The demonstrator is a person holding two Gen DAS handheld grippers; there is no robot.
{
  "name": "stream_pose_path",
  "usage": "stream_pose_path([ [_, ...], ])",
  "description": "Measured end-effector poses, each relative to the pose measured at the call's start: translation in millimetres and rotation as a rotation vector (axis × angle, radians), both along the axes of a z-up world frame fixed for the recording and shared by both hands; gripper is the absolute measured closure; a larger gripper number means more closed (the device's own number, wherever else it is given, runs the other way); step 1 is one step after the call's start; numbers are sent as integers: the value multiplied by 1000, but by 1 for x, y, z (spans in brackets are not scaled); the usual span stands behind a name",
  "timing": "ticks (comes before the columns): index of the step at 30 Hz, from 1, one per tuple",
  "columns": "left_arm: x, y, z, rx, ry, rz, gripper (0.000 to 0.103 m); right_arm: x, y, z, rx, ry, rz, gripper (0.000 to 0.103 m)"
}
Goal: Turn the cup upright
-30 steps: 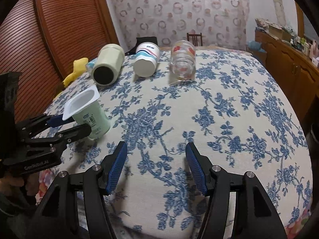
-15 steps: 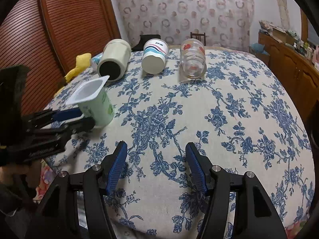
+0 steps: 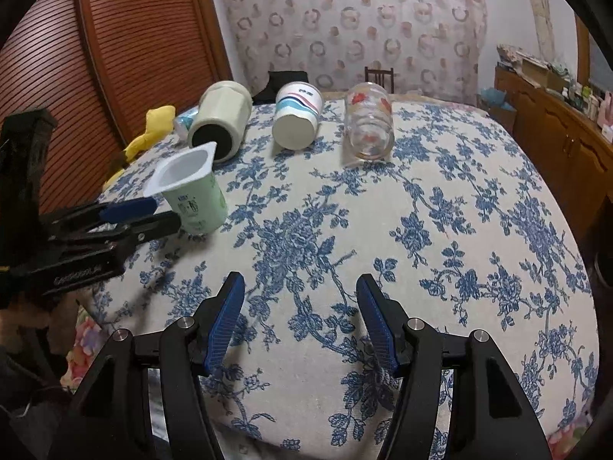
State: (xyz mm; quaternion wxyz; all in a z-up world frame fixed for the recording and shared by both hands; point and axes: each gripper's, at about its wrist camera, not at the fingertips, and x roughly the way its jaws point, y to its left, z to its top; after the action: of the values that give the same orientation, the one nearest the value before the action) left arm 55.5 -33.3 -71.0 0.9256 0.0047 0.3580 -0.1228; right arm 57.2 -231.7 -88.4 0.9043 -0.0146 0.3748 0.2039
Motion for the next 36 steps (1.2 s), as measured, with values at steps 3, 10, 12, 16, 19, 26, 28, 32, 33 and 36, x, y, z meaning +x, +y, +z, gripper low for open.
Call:
stream_pose_path([
  [3, -11, 6, 11, 1, -38, 32, 53, -1, 4, 8, 10, -24, -4, 41],
  [10, -26, 26, 46, 16, -167, 125, 47, -10, 14, 40, 32, -148, -33, 41],
  [12, -30, 28, 56, 39, -212, 155, 47, -13, 17, 49, 34, -188, -45, 40],
  [16, -40, 32, 70, 55, -267, 178, 46, -20, 17, 65, 42, -265, -85, 32],
  [19, -41, 36, 75, 51, -271, 217, 46, -24, 15, 73, 52, -294, -109, 27],
  [26, -48, 37, 71, 24, -271, 229, 45, -34, 12, 81, 44, -355, -155, 25],
  [28, -48, 37, 70, 27, -270, 229, 45, -35, 11, 80, 44, -362, -162, 24],
  [32, -49, 37, 69, 29, -272, 228, 44, -37, 10, 79, 45, -362, -168, 24],
  [33, -49, 37, 69, 30, -272, 229, 44, -37, 10, 79, 45, -363, -170, 24],
  [36, -50, 36, 69, 30, -272, 229, 44, -37, 8, 79, 49, -366, -176, 24],
])
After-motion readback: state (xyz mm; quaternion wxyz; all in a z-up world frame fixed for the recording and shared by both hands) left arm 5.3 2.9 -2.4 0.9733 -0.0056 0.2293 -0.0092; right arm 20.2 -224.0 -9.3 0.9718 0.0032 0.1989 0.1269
